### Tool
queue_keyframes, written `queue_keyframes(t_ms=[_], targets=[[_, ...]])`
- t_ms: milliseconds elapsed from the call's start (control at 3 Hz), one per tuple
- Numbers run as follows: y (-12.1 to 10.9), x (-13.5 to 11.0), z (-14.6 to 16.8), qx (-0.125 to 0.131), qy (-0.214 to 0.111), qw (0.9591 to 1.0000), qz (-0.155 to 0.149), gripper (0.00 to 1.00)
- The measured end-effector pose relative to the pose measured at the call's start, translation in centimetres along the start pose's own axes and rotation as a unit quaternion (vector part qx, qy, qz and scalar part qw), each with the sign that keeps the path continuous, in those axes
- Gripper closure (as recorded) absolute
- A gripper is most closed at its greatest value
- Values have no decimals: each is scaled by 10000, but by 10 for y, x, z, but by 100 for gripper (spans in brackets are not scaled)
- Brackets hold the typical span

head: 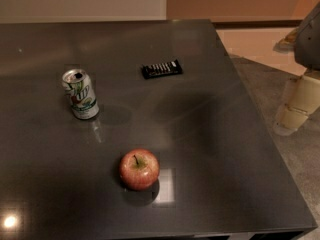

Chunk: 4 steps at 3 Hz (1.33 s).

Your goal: Move apple near 7up can

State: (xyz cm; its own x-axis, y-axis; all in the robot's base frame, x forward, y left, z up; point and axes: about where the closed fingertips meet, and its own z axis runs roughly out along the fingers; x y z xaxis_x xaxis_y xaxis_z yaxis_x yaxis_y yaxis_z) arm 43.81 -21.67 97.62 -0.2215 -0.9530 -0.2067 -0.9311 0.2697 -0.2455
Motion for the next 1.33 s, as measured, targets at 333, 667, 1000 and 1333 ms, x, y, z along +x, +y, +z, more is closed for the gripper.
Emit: queue_keyframes(t_ms=[333, 667, 1000, 1333], targets=[[0, 0, 0, -4, -4, 10000, -6, 0], [2, -12, 5, -138, -121, 9996, -208, 0], [8, -37, 20, -310, -387, 9974, -516, 0], [17, -62, 38, -436, -644, 9937, -802, 0]])
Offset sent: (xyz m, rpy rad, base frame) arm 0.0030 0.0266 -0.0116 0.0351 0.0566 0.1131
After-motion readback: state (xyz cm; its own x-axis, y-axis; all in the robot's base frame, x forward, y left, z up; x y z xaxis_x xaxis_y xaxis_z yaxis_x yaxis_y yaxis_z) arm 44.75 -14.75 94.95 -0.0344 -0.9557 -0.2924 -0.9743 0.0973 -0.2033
